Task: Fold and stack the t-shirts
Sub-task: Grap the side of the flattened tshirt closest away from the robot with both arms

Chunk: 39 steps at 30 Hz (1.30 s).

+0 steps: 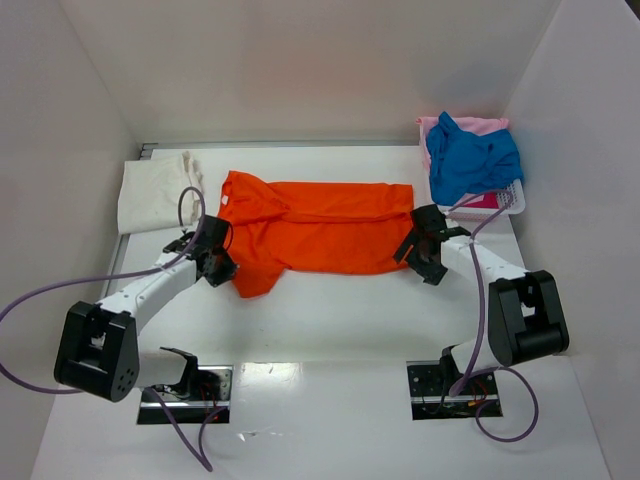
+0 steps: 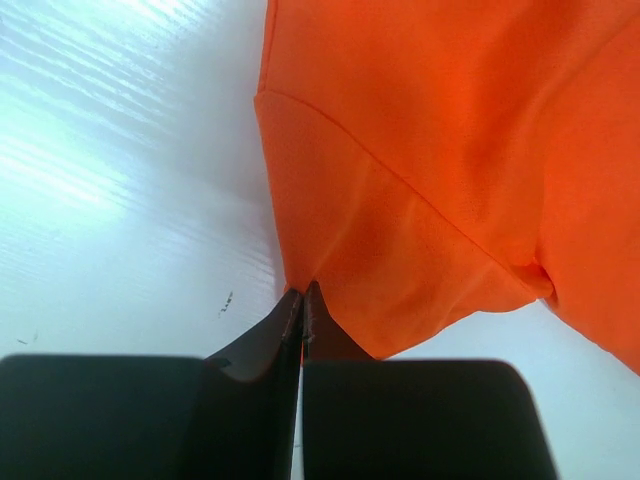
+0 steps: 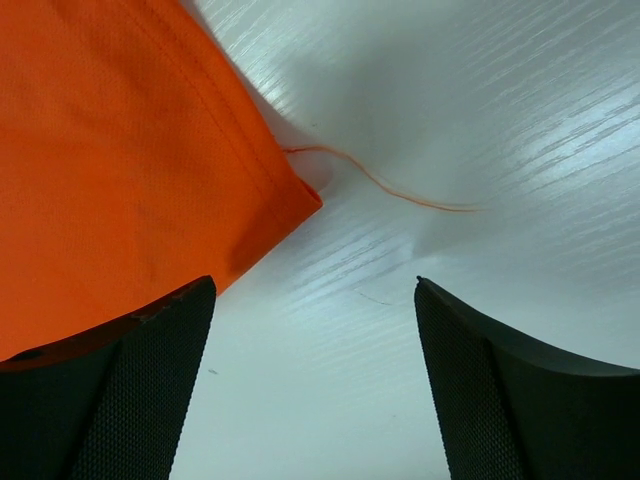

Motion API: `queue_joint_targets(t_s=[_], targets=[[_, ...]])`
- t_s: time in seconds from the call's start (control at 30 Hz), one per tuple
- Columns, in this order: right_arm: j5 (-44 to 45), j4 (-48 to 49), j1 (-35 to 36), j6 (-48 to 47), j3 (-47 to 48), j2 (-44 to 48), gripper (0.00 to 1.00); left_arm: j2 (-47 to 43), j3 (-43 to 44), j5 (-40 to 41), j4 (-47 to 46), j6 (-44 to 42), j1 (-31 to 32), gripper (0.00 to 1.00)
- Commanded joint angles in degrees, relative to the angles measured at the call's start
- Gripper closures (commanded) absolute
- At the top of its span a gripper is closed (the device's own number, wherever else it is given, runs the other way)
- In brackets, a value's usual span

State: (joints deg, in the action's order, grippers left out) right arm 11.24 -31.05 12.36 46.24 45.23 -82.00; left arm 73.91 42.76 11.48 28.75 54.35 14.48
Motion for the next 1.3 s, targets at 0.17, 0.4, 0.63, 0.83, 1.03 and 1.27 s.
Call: queue_joint_targets(t_s=[0.17,0.4,0.63,0.83,1.03,1.27], targets=[[4.05,3.59,0.3,2.1,0.82,-2.99,0.26,-4.21,2.33,1.52,2.54,-1.71,-0.15,1.0],[3.44,6.17,0.3,2.63,0.82,-3.52,0.39,-6.77,2.94,2.05,5.37,-1.71,-0.15,1.0],[3.44,7.76,0.3,2.02,0.82,-5.37,0.58,-8.08,2.94,2.05,6.05,-1.71,-0.15,1.0],[4.53,8.28,0.3,2.02,1.21,-5.98,0.87,-8.7,2.94,2.05,6.67,-2.23,-0.77,1.0],[5.72,6.53,0.3,0.09,5.09,-5.45,1.0,-8.7,3.94,1.58,6.32,-3.9,-1.91,1.0],[6.34,5.74,0.3,-2.66,11.64,-3.7,1.0,-7.19,9.83,1.35,3.92,-9.4,-4.09,1.0]])
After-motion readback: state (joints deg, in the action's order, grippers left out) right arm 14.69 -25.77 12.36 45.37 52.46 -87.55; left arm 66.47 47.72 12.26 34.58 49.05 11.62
